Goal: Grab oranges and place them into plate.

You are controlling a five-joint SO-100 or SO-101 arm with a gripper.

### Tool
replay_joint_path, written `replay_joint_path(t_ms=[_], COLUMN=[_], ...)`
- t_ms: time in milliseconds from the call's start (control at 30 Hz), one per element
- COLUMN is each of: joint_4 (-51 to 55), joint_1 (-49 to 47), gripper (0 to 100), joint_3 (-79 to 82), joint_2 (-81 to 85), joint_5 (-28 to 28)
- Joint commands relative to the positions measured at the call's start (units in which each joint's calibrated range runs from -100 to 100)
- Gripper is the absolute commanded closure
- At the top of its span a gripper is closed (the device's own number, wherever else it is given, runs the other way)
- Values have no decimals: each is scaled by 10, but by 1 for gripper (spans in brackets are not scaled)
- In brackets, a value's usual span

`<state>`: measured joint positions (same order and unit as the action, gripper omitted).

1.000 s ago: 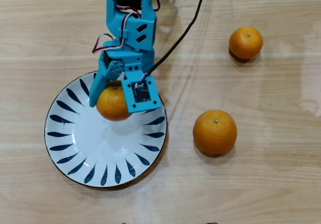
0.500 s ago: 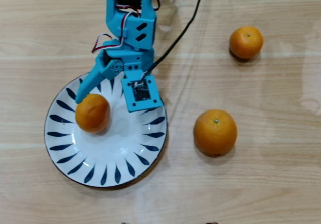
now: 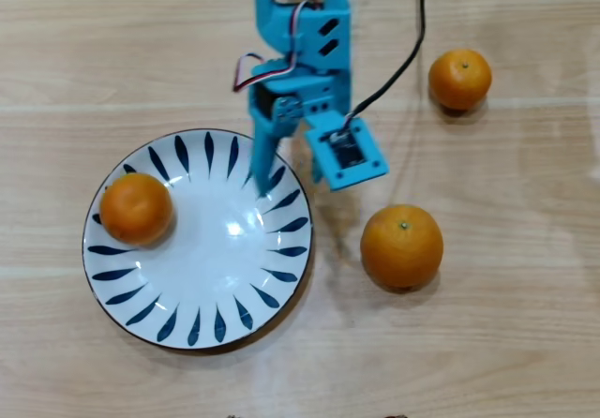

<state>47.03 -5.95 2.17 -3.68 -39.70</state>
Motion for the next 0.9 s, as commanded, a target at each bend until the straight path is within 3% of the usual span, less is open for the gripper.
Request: replay_joint_path(t_ms=[0, 200, 467, 867], joint_4=[111, 315, 525, 496], joint_1=[-53, -155, -278, -420], gripper=[81, 81, 81, 81], joint_3=[-19, -86, -297, -147], joint_2=[74, 141, 155, 148], joint_5=[-58, -127, -133, -240])
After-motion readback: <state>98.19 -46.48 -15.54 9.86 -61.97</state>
